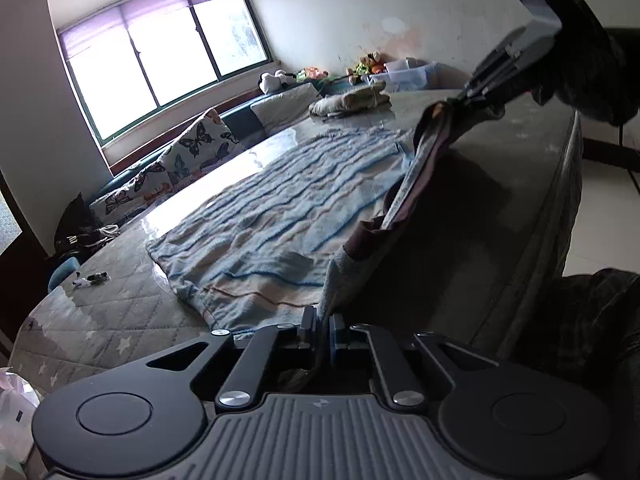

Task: Fold clothes
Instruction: 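Lift the towel edge with both grippers and fold it over the towel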

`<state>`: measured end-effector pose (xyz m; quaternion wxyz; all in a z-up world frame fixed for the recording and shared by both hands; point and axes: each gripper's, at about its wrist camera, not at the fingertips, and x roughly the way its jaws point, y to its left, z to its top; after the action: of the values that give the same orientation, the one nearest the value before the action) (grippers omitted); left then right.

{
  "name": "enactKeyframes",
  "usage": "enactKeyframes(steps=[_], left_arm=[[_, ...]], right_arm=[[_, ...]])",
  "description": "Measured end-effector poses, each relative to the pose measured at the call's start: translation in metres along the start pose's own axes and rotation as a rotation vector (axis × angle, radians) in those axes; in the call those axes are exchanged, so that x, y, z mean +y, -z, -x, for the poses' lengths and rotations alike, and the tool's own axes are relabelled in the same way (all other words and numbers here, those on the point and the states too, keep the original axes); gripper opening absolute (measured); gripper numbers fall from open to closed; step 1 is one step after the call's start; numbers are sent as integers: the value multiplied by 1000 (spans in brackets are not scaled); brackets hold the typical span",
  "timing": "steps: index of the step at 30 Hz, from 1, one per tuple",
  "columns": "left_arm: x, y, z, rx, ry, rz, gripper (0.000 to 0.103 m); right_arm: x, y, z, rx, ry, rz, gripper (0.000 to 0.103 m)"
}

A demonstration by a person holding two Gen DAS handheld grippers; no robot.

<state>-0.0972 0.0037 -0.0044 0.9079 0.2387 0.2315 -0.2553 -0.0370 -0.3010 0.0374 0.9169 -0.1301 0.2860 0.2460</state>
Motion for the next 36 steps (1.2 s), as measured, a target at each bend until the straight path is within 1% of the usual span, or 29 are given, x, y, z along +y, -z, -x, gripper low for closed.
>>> enactKeyframes(steps=[4,8,11,14,19,23,27,31,36], left_arm=[[4,-4,18,-19,20,0,5],[6,-5,48,-30,45,-1,5],[14,-8,62,-42,45,33,5],[26,-17,59,-62,22,57,5],[51,-33,36,-97,-22,62,5],[80,-51,10,-102,-41,86,5],[109,-69,-25,-68,-49,107,5],[141,-87,-63,-28,-50,125,5],[175,-106,-116,24,-46,131,6]], right_arm=[[-1,2,14,-13,-20,-2,5],[0,3,38,-19,-60,16,5],[7,2,51,-21,-85,20,4],[8,-6,52,-25,-86,34,4],[-2,-34,36,-32,-72,57,4],[-20,-64,10,-25,-67,60,4],[-40,-88,-21,-7,-71,42,4],[-63,-111,-64,27,-73,27,4],[-89,-130,-113,76,-66,0,4]])
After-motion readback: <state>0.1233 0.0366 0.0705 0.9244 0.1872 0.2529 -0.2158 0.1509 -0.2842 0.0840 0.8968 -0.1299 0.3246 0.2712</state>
